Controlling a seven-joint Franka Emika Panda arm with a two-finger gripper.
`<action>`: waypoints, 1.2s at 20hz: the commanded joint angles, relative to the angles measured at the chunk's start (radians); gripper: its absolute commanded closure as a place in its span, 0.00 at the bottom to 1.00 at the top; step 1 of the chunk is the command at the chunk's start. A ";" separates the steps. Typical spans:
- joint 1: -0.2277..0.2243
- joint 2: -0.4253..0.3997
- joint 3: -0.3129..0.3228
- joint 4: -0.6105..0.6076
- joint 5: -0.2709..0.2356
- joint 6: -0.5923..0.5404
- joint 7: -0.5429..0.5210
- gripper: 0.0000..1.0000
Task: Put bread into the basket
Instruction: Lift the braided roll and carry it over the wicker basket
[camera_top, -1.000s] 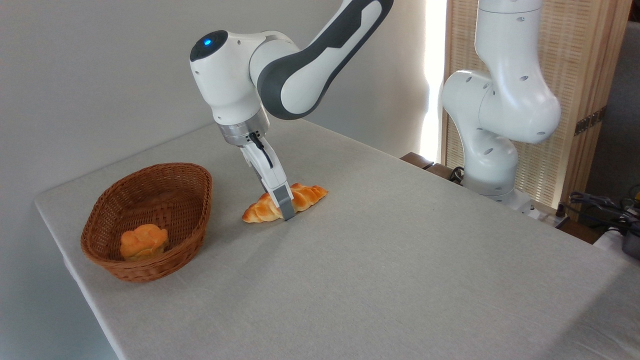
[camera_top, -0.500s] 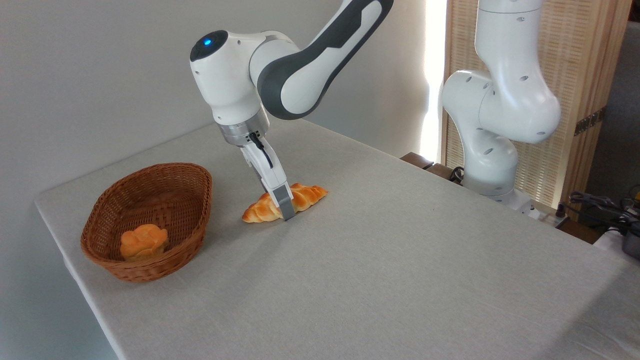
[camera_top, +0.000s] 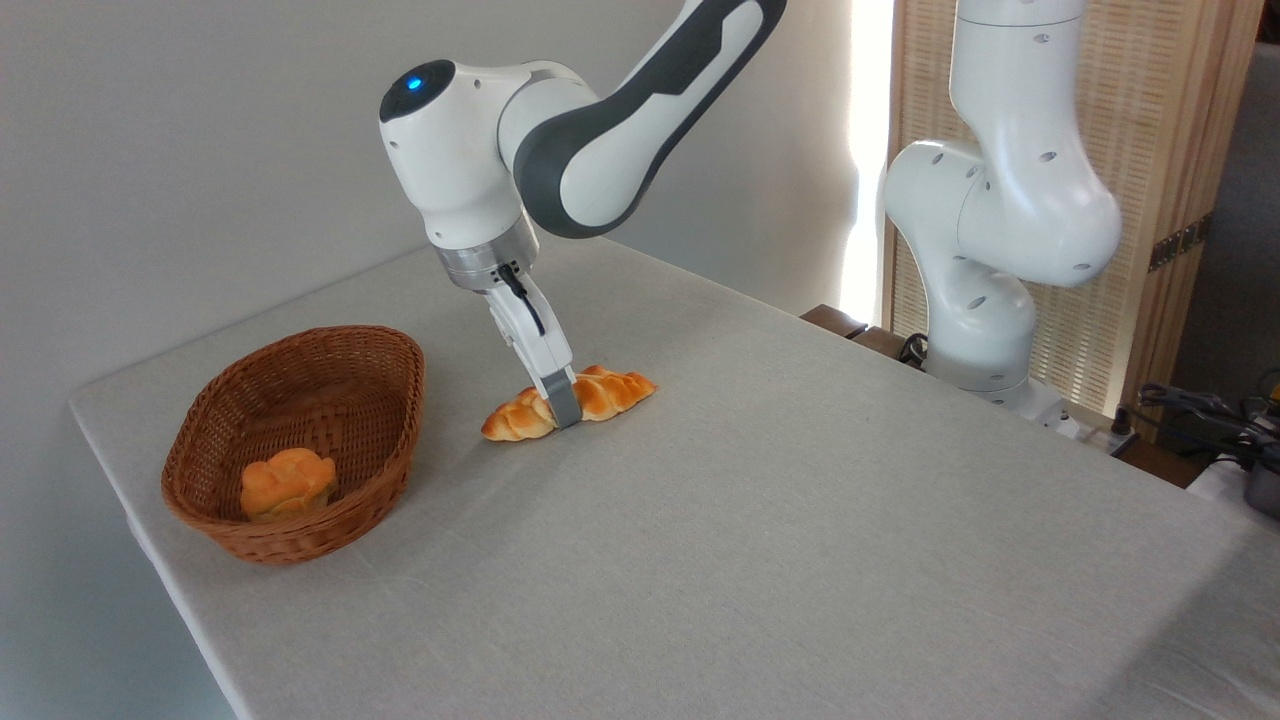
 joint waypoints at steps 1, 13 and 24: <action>-0.006 -0.004 0.001 0.095 0.096 -0.128 0.012 0.68; -0.026 0.199 -0.044 0.494 0.117 -0.125 0.061 0.66; -0.035 0.281 -0.067 0.504 0.104 0.191 -0.163 0.26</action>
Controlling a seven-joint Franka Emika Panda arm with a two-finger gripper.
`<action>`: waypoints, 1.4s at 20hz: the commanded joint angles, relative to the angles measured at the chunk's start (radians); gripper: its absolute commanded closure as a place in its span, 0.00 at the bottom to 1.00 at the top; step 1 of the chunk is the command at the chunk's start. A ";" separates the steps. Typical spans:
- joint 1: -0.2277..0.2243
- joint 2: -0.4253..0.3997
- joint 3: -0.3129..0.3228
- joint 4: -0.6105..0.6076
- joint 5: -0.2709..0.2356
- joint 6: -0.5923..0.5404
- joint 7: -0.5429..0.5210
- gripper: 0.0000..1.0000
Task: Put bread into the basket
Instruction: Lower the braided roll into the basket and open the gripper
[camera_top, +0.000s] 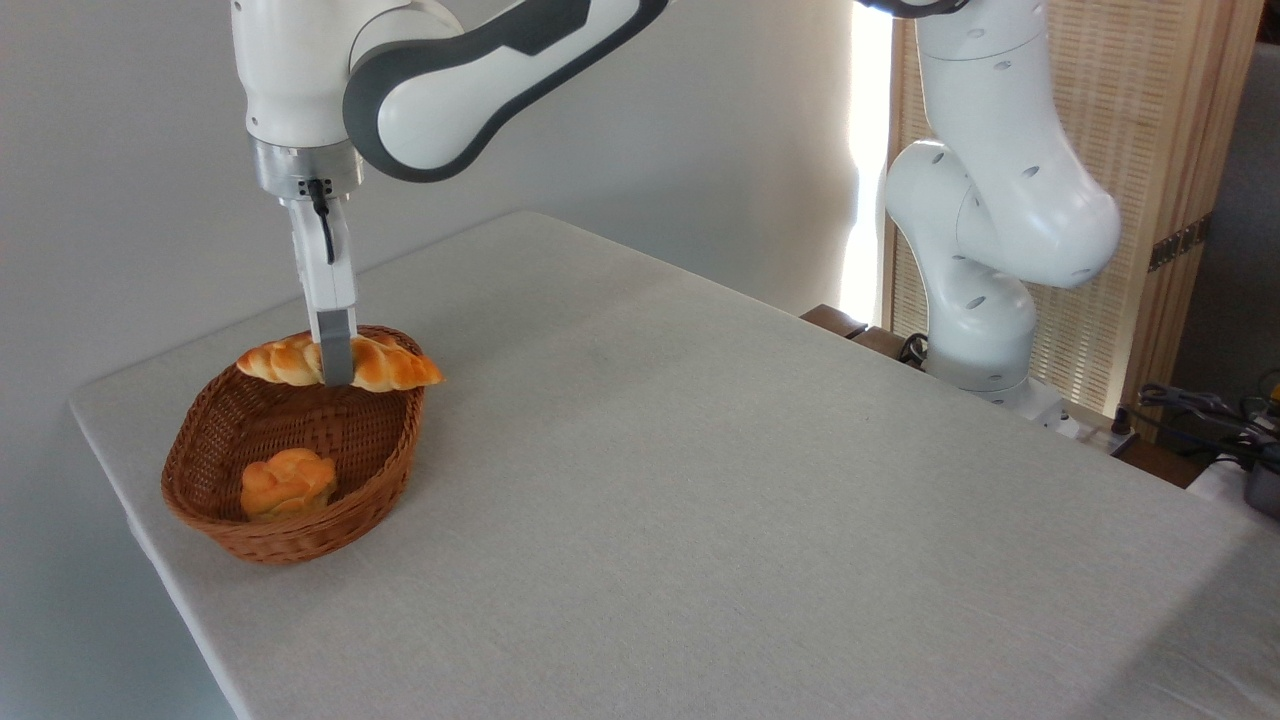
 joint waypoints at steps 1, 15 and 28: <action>-0.007 0.017 -0.004 0.022 -0.004 0.040 -0.083 0.25; -0.007 0.020 -0.004 0.019 -0.031 0.053 -0.114 0.00; -0.005 0.017 -0.003 0.019 -0.031 0.051 -0.115 0.00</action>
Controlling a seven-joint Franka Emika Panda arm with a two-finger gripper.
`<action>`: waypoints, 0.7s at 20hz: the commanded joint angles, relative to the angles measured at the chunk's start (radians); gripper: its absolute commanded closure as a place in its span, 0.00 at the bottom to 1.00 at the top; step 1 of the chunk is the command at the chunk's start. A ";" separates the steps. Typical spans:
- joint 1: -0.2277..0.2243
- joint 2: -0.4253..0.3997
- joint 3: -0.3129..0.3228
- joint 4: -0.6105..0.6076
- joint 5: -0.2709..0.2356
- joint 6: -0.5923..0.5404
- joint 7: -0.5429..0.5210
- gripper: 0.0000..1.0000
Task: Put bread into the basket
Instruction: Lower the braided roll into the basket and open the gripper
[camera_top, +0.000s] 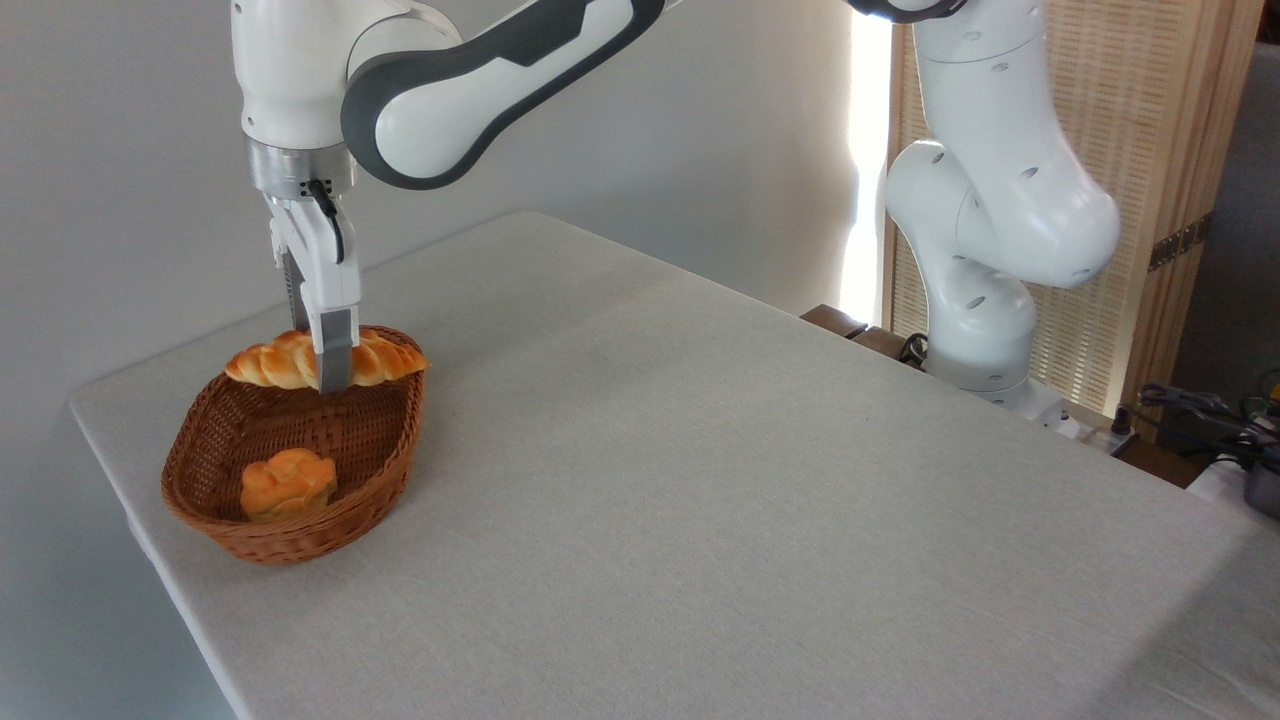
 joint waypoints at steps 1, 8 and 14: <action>-0.004 0.008 0.001 0.016 -0.011 0.012 -0.008 0.00; -0.002 0.003 0.003 0.017 -0.009 0.011 -0.008 0.00; 0.010 -0.064 0.022 0.021 -0.008 -0.081 -0.013 0.00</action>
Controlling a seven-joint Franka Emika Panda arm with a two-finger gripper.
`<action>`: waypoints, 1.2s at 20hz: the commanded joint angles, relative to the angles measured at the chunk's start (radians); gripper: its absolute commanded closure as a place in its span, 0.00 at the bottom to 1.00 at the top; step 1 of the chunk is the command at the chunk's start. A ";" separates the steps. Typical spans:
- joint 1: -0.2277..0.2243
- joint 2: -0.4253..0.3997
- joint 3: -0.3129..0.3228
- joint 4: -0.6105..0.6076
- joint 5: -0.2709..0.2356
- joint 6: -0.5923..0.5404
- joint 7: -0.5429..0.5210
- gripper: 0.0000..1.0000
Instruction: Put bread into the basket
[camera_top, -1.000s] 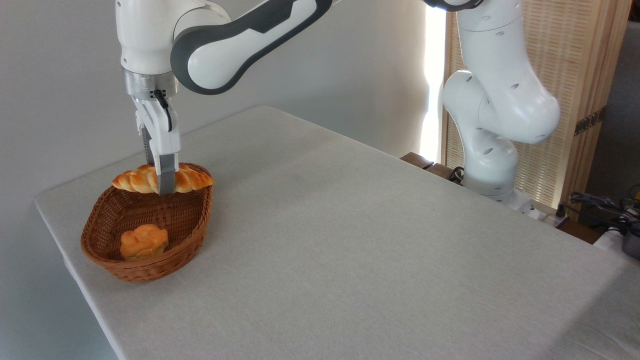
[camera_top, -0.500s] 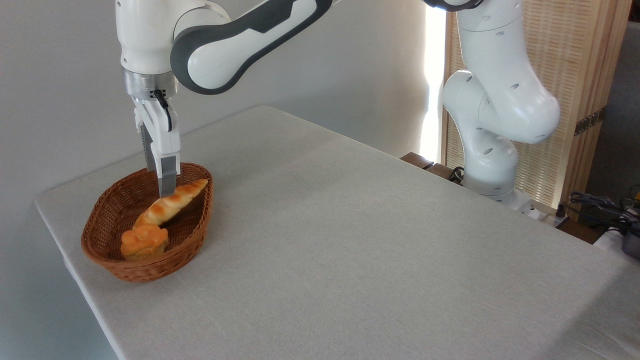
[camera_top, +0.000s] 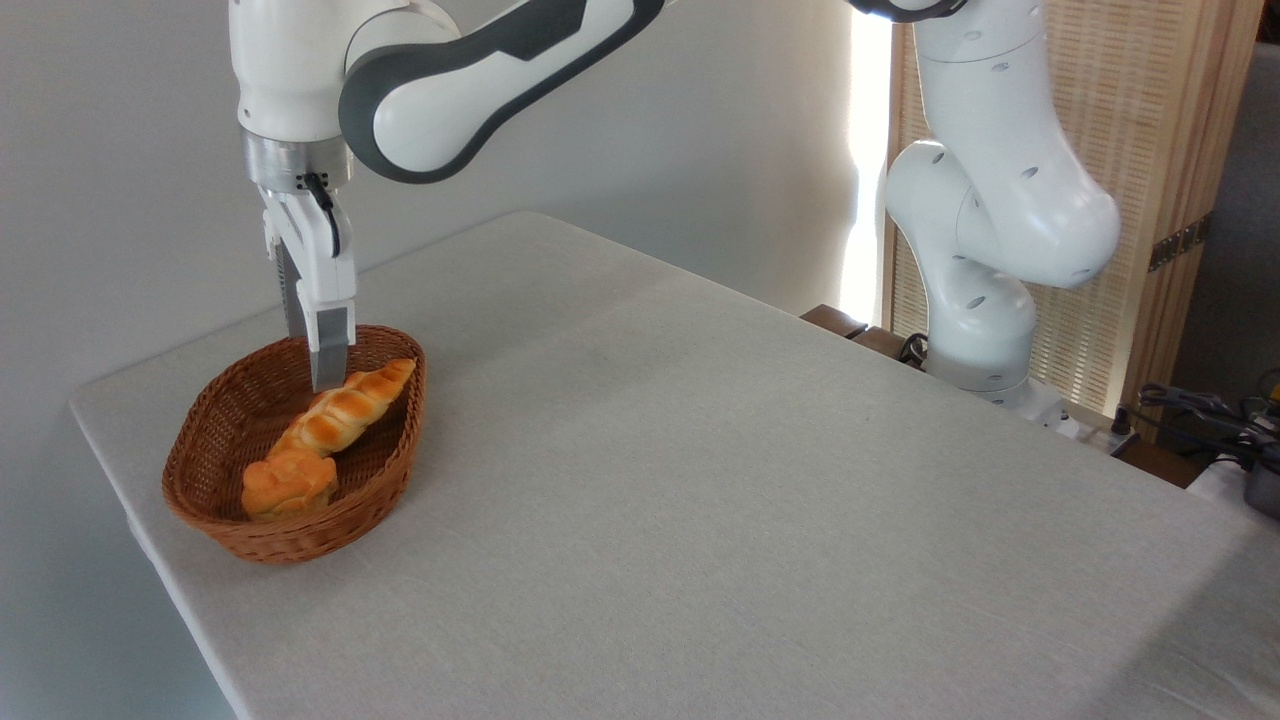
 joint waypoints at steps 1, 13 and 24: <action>0.007 -0.068 0.028 0.006 -0.006 -0.101 -0.011 0.00; 0.004 -0.158 0.232 0.099 0.069 -0.523 0.112 0.00; 0.001 -0.216 0.396 0.107 0.056 -0.563 0.138 0.00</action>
